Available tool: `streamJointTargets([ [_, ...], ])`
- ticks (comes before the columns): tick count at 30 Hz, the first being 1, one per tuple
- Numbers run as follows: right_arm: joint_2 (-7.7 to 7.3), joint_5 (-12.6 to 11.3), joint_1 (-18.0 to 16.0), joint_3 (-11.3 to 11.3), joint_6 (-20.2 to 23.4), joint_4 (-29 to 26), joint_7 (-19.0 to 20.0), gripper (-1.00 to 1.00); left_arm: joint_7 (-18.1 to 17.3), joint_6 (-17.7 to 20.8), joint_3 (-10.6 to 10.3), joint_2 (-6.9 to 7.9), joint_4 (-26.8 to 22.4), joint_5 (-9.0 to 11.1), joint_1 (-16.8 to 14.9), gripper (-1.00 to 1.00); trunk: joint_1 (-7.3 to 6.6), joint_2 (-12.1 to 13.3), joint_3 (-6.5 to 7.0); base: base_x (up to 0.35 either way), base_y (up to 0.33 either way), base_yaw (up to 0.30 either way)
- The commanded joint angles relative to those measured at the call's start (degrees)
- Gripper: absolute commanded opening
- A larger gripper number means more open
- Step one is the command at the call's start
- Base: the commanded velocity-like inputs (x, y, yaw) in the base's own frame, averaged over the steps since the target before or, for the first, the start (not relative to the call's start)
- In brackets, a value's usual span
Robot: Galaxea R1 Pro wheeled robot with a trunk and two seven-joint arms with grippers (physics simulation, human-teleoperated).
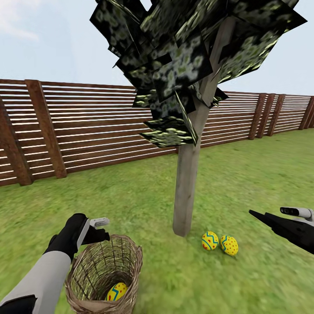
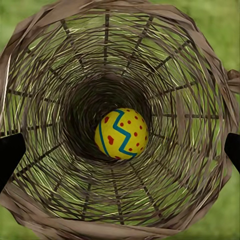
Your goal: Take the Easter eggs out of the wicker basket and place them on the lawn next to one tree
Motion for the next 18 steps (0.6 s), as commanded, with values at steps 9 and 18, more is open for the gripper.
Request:
streamJointTargets([
  [9, 0.45, -0.12, -0.10, -0.70, 0.40, 0.03, -0.05, 1.00, -0.68, -1.42, 0.14, -0.15, 0.38, -0.58, -0.21, 1.00, 1.31, -2.43, -1.14, 0.000, 0.000, 0.000],
  [18, 0.69, -0.03, -0.12, -1.09, 0.40, 0.02, -0.10, 1.00, -0.72, -4.23, 0.10, -0.20, 0.55, -0.56, -0.29, 1.00, 3.29, -6.04, -2.75, 0.000, 0.000, 0.000],
])
